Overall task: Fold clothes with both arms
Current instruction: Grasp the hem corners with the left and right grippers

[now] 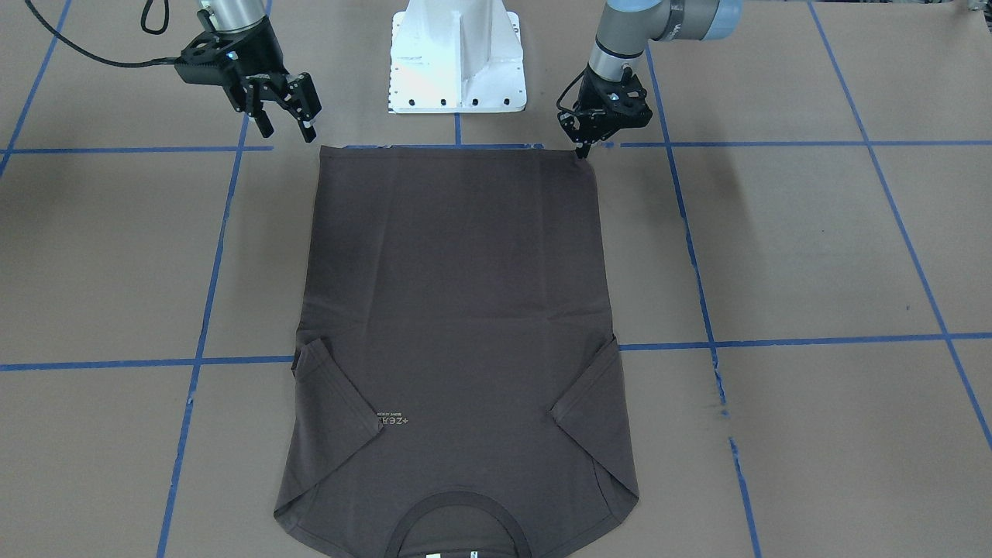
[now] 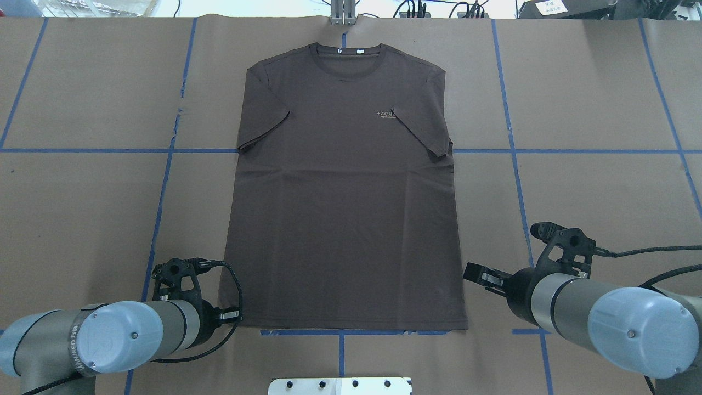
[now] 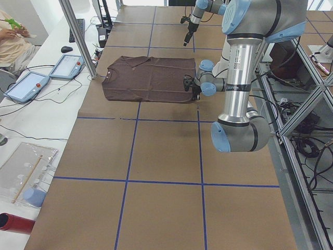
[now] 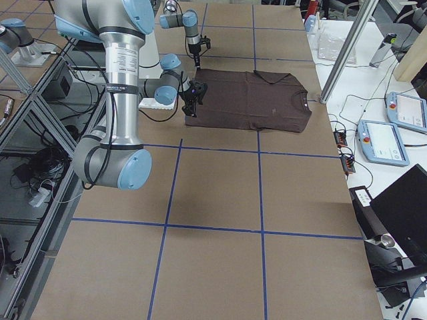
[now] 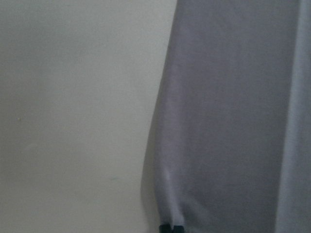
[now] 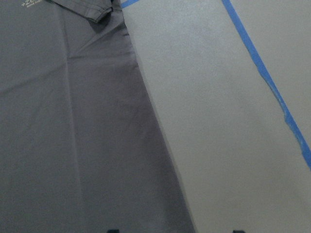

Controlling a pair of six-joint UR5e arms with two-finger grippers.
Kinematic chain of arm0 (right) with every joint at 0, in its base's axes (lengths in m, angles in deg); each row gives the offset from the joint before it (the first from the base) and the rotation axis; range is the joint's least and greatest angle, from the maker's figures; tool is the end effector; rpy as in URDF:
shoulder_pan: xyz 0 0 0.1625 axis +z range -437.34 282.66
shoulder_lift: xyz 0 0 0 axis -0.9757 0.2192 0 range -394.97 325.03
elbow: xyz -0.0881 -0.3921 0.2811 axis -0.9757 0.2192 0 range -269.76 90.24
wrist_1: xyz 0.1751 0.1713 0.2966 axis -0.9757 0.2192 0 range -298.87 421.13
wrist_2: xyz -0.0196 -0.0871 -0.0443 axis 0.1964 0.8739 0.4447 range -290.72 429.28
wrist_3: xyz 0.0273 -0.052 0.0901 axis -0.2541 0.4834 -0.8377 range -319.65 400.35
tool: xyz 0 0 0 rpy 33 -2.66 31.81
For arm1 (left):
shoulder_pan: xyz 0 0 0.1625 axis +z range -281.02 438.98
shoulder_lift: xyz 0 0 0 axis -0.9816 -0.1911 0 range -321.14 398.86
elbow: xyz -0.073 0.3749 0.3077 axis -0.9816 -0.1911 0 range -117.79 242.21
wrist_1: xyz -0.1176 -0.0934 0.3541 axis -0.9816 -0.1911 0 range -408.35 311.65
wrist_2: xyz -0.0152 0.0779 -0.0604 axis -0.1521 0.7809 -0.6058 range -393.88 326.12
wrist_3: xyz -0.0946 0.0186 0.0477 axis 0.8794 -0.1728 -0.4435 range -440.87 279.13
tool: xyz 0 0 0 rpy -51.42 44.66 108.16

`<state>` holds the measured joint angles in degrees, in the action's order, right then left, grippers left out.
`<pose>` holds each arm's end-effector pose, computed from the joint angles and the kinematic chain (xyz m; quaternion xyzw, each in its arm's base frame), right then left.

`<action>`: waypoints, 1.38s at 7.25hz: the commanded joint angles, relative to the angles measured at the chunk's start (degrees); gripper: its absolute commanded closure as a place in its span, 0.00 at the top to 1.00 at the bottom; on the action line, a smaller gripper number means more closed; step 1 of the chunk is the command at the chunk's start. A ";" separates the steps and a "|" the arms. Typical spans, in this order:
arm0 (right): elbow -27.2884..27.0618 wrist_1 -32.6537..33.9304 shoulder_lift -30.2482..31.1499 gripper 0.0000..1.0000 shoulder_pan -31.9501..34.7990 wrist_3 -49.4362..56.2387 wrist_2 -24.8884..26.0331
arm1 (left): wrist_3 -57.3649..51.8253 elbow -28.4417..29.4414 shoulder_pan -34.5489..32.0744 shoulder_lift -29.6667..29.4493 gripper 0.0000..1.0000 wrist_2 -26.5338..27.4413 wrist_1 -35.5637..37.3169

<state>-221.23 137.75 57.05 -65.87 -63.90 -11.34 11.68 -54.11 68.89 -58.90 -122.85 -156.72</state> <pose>-0.3680 -0.2285 0.4080 0.0624 -0.4451 0.2341 0.8621 0.4795 -0.2227 0.4328 0.0371 0.4403 -0.1028 0.8912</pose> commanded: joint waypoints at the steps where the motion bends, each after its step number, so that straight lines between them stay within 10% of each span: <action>1: 0.42 7.52 -3.83 0.67 -3.37 -8.03 2.48 | 0.00 -2.23 -0.19 -0.42 0.00 -0.15 0.00; 10: 11.23 14.96 -9.92 0.73 -11.91 -12.38 11.98 | 0.18 -3.12 -0.46 -0.94 0.00 -0.24 0.00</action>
<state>-210.59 152.74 47.25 -77.64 -76.28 0.30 11.89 -57.16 68.47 -59.76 -123.08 -156.72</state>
